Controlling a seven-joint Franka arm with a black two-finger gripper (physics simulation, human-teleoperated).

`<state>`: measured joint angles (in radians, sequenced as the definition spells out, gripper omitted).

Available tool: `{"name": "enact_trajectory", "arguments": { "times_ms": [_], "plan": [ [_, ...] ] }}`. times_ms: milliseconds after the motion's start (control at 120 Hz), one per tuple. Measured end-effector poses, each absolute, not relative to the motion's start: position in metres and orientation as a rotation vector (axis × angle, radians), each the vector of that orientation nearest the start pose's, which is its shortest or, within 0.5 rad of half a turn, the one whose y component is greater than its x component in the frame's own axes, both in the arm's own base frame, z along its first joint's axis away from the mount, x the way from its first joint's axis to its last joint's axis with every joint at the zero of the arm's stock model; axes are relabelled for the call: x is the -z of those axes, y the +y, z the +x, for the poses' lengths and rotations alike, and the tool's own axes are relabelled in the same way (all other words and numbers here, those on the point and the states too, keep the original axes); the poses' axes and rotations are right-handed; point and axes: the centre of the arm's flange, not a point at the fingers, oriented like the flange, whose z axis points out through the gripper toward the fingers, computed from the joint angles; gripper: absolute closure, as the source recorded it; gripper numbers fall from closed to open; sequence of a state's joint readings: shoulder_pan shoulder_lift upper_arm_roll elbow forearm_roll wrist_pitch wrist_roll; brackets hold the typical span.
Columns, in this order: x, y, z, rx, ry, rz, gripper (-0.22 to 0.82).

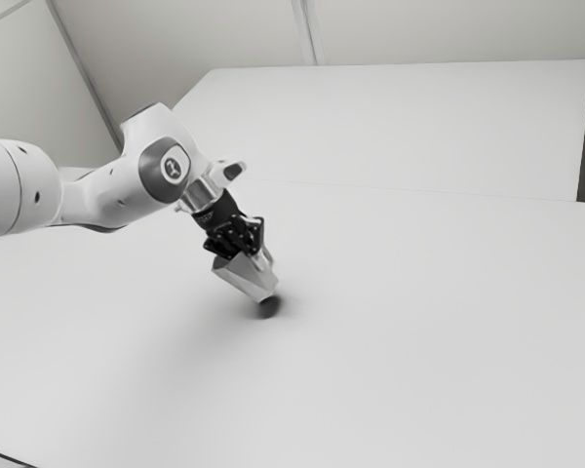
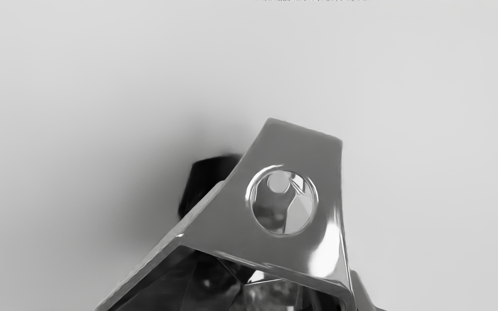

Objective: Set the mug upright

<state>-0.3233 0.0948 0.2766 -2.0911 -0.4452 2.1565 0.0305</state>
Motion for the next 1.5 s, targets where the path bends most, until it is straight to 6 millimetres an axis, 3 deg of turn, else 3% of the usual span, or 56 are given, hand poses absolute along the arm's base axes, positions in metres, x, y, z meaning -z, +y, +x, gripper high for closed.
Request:
{"name": "enact_trajectory", "arguments": {
  "times_ms": [492,975,1233,1500],
  "plan": [
    [-0.378,-0.010,0.557,-0.040,-0.593,-3.206,0.78],
    [-0.364,-0.007,0.541,-0.137,-0.766,-3.034,0.78],
    [-0.356,0.006,0.526,-0.207,-0.909,-2.968,0.78],
    [-0.347,-0.002,0.533,-0.196,-0.979,-2.937,0.78]
  ]
}}
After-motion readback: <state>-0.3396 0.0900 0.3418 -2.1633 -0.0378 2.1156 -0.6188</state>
